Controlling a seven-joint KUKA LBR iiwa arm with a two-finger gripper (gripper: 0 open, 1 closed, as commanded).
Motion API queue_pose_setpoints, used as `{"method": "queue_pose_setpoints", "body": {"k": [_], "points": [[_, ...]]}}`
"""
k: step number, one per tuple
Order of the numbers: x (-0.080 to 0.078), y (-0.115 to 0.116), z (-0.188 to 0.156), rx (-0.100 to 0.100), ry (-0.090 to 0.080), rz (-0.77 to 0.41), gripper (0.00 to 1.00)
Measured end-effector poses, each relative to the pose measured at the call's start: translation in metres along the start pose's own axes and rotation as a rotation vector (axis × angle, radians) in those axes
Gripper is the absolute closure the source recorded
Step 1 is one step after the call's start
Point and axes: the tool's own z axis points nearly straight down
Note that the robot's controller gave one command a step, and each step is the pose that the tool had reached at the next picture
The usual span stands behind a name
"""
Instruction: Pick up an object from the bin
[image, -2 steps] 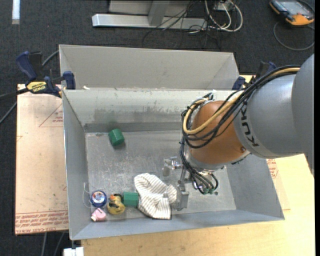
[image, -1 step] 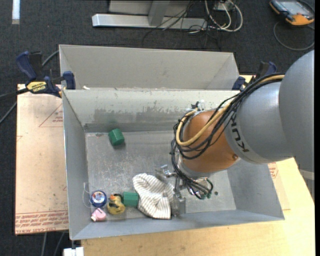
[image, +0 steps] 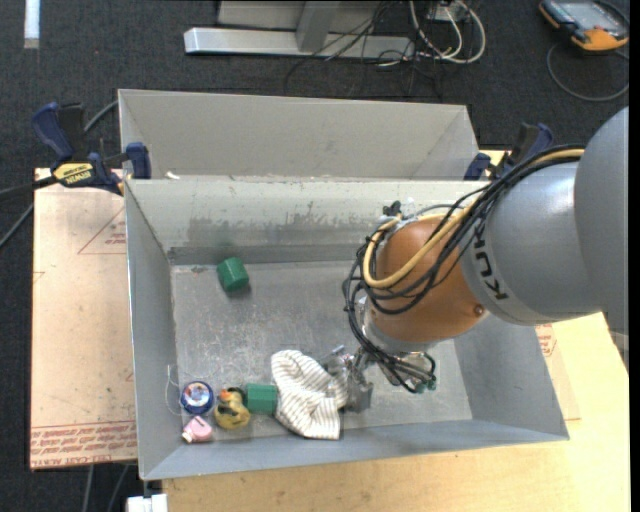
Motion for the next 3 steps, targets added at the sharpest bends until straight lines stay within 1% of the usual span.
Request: {"method": "queue_pose_setpoints", "body": {"k": [1, 2, 3], "points": [[0.0, 0.0, 0.0, 0.0, 0.0, 0.0, 1.0], [0.007, 0.002, -0.083, -0.001, -0.001, -0.07, 1.0], [0.007, 0.002, -0.083, -0.001, -0.001, -0.07, 1.0]]}}
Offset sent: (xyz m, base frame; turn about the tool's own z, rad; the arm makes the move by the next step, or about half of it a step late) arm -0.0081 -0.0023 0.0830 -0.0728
